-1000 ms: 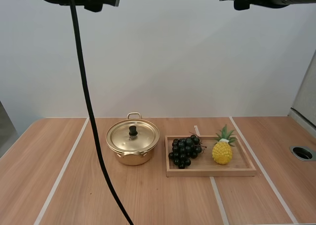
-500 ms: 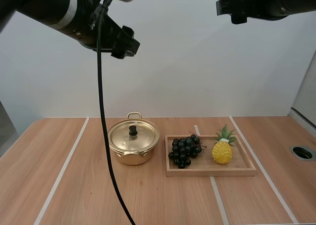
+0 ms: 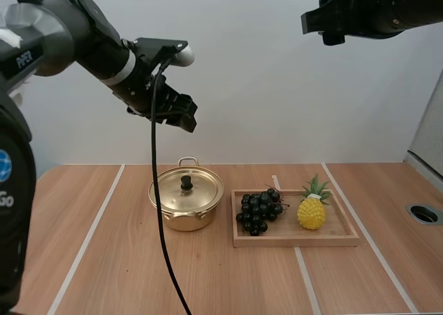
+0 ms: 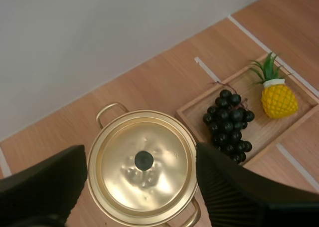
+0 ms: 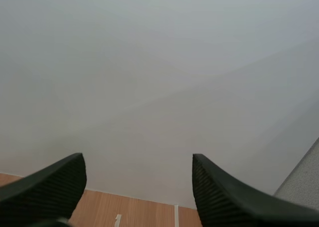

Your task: Open the pot, put the grape inside, and close it

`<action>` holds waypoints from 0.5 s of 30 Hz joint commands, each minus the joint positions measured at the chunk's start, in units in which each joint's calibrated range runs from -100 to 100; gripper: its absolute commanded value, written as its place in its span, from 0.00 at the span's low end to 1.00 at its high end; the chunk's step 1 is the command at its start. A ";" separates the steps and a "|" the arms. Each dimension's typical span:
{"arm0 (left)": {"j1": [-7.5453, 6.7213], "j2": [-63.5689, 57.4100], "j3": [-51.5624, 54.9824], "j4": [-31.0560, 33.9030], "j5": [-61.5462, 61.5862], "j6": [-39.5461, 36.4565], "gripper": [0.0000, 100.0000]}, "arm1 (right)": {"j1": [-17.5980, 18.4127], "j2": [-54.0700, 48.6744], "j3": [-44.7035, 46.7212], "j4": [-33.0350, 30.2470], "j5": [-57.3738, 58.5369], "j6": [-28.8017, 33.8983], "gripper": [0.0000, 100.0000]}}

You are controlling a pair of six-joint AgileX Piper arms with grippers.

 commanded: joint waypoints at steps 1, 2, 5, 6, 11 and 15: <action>-0.97 2.14 0.79 -1.31 -2.03 0.77 1.00 | -0.17 -0.44 -0.53 0.22 1.45 -0.40 1.00; -1.07 2.55 0.79 -1.31 -2.74 1.17 1.00 | -0.17 -0.44 -0.53 0.22 1.84 -0.40 1.00; -1.14 3.15 0.79 -2.49 -3.12 1.28 1.00 | -0.17 -0.44 -0.53 0.22 2.81 -0.40 1.00; -1.14 3.15 0.79 -2.80 -3.12 1.28 1.00 | -0.17 -0.44 -0.53 0.22 3.20 -0.40 1.00; -1.14 3.15 0.79 -5.51 0.24 5.92 1.00 | -0.17 -0.44 -0.53 0.22 3.20 -0.40 1.00; -1.14 3.15 0.79 -5.65 2.34 6.60 1.00 | -0.17 -0.44 -0.53 0.22 3.82 -0.40 1.00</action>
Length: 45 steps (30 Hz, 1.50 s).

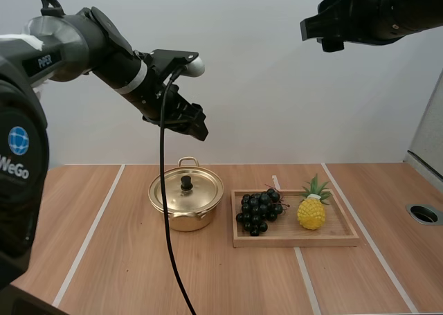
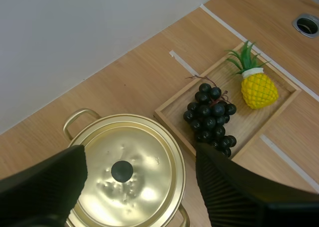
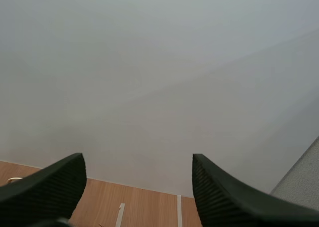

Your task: Open the pot, put the grape inside, and close it

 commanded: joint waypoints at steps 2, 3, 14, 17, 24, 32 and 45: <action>-0.18 -0.14 0.05 -1.43 1.81 0.71 1.00 | -0.17 -0.44 -0.53 0.22 0.31 -0.40 1.00; -0.18 -0.14 0.05 -1.43 2.00 0.62 1.00 | -0.17 -0.44 -0.53 0.22 0.31 -0.49 1.00; -0.18 5.66 0.05 2.69 0.70 -0.36 1.00 | -0.17 -0.44 -0.53 1.78 0.15 -1.53 1.00; -0.18 9.89 0.05 4.15 0.70 -2.02 1.00 | -0.17 -0.44 -0.53 2.96 0.15 -1.53 1.00; -0.18 16.03 0.05 4.78 0.51 -2.02 1.00 | -0.17 -0.44 -0.53 3.07 0.15 -1.53 1.00; -3.92 17.62 0.05 13.38 -6.59 -7.46 1.00 | -0.17 -0.44 -0.53 3.07 0.15 -1.53 1.00; -6.57 18.58 -0.07 20.84 -13.82 -12.40 1.00 | -0.17 -0.44 -0.53 3.08 3.12 -1.53 1.00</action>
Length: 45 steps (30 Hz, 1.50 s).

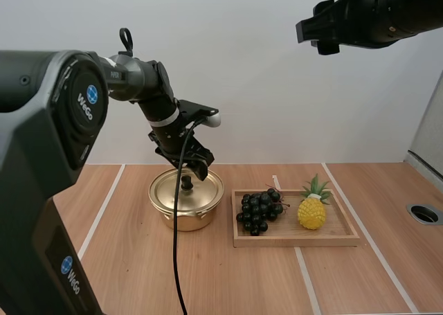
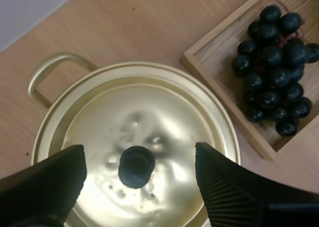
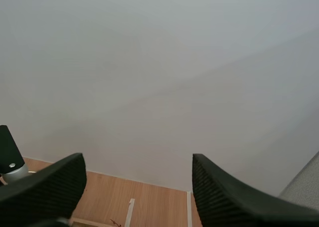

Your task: Open the pot, put the grape inside, and close it

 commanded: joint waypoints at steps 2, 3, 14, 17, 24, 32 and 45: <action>-0.22 0.58 -0.07 1.61 -0.93 -1.47 1.00 | -0.17 -0.44 -0.53 0.47 0.24 -0.42 1.00; -0.22 0.70 -0.07 1.61 -0.93 -1.47 1.00 | -0.17 -0.44 -0.53 0.47 0.24 -0.42 1.00; -0.22 3.36 -0.07 1.50 -2.38 -2.21 1.00 | -0.17 -0.44 -0.53 0.47 0.45 -0.42 1.00; -0.22 3.36 -0.07 1.50 -2.38 -2.21 1.00 | -0.17 -0.44 -0.53 0.47 0.45 -0.42 1.00; -0.22 3.36 -0.07 1.50 -2.19 -2.63 1.00 | -0.17 -0.44 -0.53 0.59 0.49 -0.42 1.00; -0.22 4.23 -0.07 1.95 -1.00 -3.32 1.00 | -0.17 -0.44 -0.53 0.59 0.49 -0.42 1.00; -0.22 4.70 -0.07 1.95 -1.53 -4.26 0.00 | -0.17 -0.44 -0.53 0.59 0.49 -0.42 1.00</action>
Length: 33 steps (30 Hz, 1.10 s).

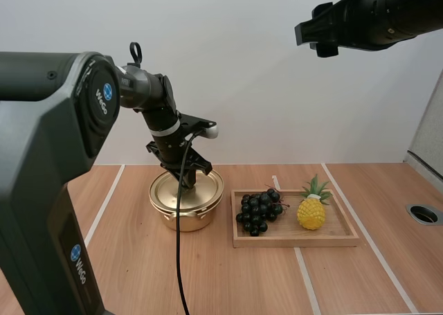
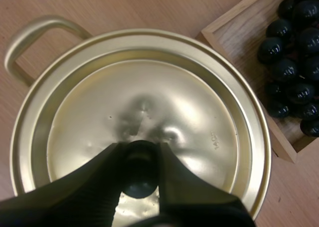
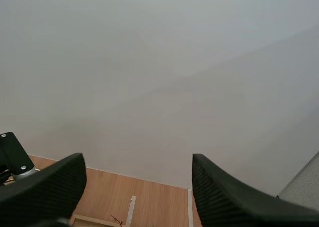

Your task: Open the pot, put the grape inside, and close it

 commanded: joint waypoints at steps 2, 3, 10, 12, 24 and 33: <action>-0.13 -0.05 -0.07 0.11 -0.86 -0.81 0.00 | -0.17 -0.44 -0.53 0.49 -0.44 -0.42 1.00; -0.13 -0.05 -0.07 0.11 -0.86 -0.81 0.00 | -0.17 -0.44 -0.53 0.49 -0.44 -0.42 1.00; -0.13 -5.56 -1.64 1.30 2.92 -0.82 0.00 | -0.17 -0.44 -0.53 0.49 -0.44 -0.42 1.00; -0.13 -9.24 -3.24 1.55 3.01 -0.82 0.00 | -0.17 -0.44 -0.53 0.60 -0.44 -0.42 1.00; -0.13 -35.39 -20.59 1.55 -6.17 -6.95 0.00 | -0.17 -0.44 -0.53 3.22 -2.22 -0.18 1.00; -0.13 -47.81 -33.91 1.55 -10.00 -8.84 0.00 | -0.17 -2.40 -0.67 6.27 -4.95 -1.78 1.00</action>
